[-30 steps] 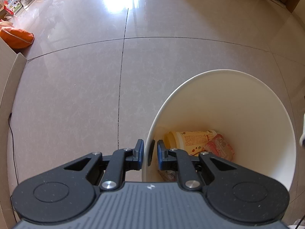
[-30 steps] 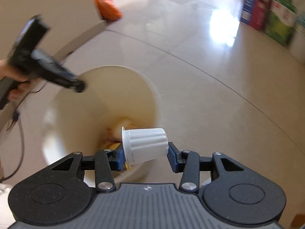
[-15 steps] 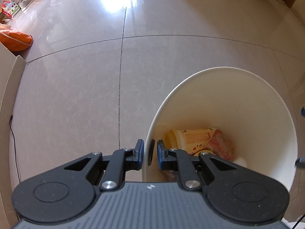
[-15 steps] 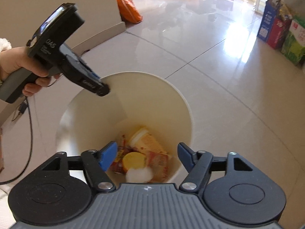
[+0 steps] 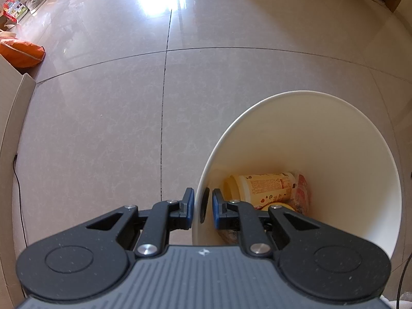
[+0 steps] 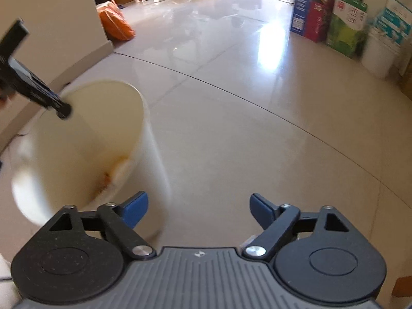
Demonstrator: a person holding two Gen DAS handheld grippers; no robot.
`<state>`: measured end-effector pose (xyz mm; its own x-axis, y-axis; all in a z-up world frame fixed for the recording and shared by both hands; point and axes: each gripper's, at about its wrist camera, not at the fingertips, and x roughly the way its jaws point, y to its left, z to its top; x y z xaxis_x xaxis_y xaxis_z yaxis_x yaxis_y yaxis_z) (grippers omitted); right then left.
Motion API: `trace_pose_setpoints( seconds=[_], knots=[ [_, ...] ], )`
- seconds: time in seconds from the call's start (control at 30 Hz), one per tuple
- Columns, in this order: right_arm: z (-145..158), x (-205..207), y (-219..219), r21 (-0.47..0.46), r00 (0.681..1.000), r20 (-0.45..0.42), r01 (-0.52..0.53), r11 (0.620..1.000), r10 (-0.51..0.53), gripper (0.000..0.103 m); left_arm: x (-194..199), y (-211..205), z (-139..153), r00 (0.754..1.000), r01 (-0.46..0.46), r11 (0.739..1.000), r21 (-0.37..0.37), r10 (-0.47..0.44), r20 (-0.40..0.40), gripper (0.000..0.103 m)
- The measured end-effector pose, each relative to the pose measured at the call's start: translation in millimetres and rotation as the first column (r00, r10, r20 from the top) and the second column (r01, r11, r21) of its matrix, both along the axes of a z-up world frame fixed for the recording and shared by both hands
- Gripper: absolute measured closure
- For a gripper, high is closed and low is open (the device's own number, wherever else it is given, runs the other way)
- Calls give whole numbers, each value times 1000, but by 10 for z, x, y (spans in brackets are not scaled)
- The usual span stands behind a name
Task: Collect trash
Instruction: 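Move the right tool to the yogurt pouch carton and grasp it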
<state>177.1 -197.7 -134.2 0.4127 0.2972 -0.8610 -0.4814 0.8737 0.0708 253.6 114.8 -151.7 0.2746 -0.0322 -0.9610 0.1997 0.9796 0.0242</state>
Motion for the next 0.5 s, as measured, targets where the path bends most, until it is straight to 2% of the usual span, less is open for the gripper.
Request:
trace_pose_setpoints(
  seconds=[0.23,0.5],
  knots=[
    [-872,-72,-457,-30,992,-107,63,998,-65,11,2,-7,-8,1000,-6,1000,4,6,-2,90],
    [-1719,215,-604,-100,982,-102,151,983,-161,11,9,20,-4,1000,-22,1000,-2,22,-2,90]
  ],
)
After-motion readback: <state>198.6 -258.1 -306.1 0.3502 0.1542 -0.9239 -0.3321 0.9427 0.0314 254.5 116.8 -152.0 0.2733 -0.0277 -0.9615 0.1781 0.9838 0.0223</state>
